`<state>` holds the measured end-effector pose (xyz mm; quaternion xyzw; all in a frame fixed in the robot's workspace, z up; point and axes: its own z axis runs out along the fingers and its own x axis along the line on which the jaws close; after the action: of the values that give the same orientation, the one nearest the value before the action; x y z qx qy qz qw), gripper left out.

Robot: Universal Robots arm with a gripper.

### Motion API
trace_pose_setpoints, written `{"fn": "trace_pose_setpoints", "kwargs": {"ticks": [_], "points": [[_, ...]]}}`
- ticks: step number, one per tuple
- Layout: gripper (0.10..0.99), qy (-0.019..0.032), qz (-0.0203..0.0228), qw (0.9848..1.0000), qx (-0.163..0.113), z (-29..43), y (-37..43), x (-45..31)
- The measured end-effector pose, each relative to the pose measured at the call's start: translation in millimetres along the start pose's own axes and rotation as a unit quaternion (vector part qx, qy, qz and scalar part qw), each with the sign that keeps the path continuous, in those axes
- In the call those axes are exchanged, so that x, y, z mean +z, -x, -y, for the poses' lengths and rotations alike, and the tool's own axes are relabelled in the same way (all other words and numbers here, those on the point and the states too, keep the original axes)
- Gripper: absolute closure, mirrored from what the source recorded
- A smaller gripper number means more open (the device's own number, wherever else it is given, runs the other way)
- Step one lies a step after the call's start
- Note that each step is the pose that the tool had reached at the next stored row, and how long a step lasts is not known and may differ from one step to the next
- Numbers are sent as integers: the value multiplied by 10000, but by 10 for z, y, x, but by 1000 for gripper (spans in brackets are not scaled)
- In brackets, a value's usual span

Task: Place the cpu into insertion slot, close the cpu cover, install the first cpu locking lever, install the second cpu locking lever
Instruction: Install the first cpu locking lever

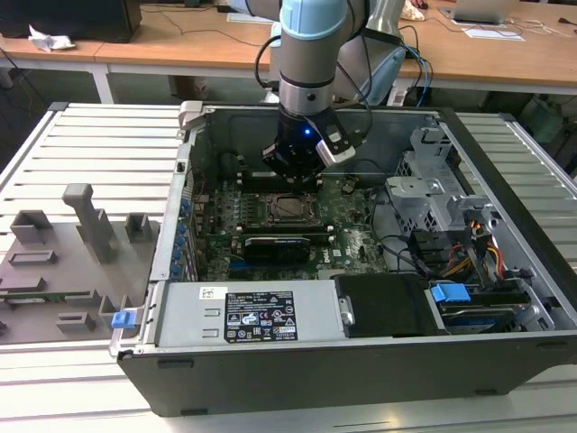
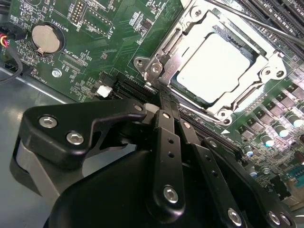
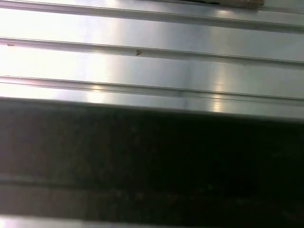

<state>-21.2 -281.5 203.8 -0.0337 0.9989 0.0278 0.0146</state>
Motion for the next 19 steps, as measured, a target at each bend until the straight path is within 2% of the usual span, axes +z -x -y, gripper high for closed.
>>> {"fn": "trace_pose_setpoints", "kwargs": {"ticks": [11,15,19], "points": [[980,-2,1,10000,0,-2,1,-25],[980,-46,-4,10000,-1,0,0,-8],[980,-67,-6,10000,-2,1,0,5]]}}
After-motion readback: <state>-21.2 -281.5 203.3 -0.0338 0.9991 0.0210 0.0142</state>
